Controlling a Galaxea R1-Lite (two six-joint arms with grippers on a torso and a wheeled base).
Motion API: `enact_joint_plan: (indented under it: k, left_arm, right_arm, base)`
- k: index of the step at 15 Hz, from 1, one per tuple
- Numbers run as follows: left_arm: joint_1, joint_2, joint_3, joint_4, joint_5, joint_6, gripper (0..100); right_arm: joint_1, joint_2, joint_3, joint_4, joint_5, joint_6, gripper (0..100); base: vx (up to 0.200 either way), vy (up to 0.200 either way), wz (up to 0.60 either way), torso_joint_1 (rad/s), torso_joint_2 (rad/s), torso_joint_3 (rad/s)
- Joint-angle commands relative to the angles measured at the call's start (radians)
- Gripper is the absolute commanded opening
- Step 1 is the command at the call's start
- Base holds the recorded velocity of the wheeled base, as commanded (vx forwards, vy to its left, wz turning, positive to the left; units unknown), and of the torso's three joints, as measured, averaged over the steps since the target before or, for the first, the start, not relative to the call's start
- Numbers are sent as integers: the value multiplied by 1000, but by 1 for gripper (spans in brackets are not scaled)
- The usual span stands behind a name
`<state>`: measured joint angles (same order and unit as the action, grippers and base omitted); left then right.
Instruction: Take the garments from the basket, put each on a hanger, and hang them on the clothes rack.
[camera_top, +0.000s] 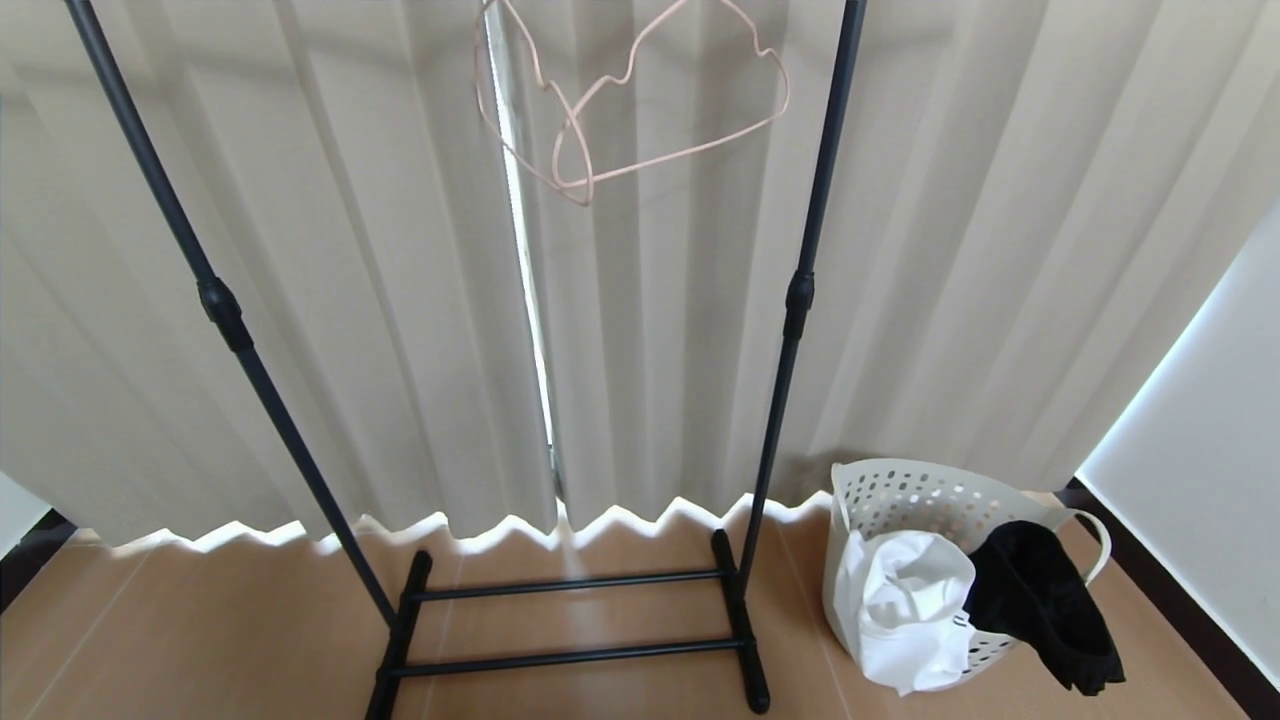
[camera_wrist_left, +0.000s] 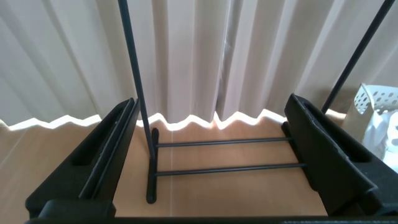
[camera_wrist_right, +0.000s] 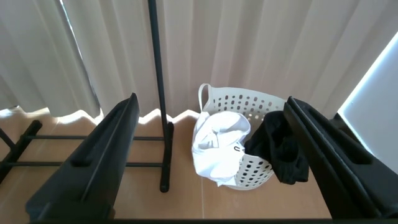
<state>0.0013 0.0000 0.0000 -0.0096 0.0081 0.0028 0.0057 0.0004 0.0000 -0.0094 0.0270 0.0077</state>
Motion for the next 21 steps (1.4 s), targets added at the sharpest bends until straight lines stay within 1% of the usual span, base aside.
enact_joint_plan:
  k: [1, 6, 8, 12, 17, 21]
  left_arm:
    - [0, 2, 0, 0, 1, 0, 100]
    - [0, 2, 0, 0, 0, 0, 100]
    - [0, 2, 0, 0, 0, 0, 100]
    - [0, 0, 0, 0, 0, 0, 100]
    - [0, 0, 0, 0, 3, 0, 100]
    - [0, 0, 0, 0, 0, 0, 100]
  right_arm:
    - [0, 0, 0, 0, 1, 0, 100]
    - [0, 0, 0, 0, -2, 0, 100]
    - [0, 0, 0, 0, -2, 0, 100]
    - [0, 0, 0, 0, -2, 2, 100]
    - [0, 0, 0, 0, -2, 2, 100]
    - [0, 0, 0, 0, -2, 2, 100]
  base:
    - [0, 0, 0, -100, 461, 364]
    - [0, 0, 0, -61, 447, 379]
    - [0, 0, 0, -22, 188, 171]
    - [0, 0, 0, -2, 32, 30]
    - [0, 0, -600, 4, 3, 3]
    - [0, 0, 0, 0, 0, 0]
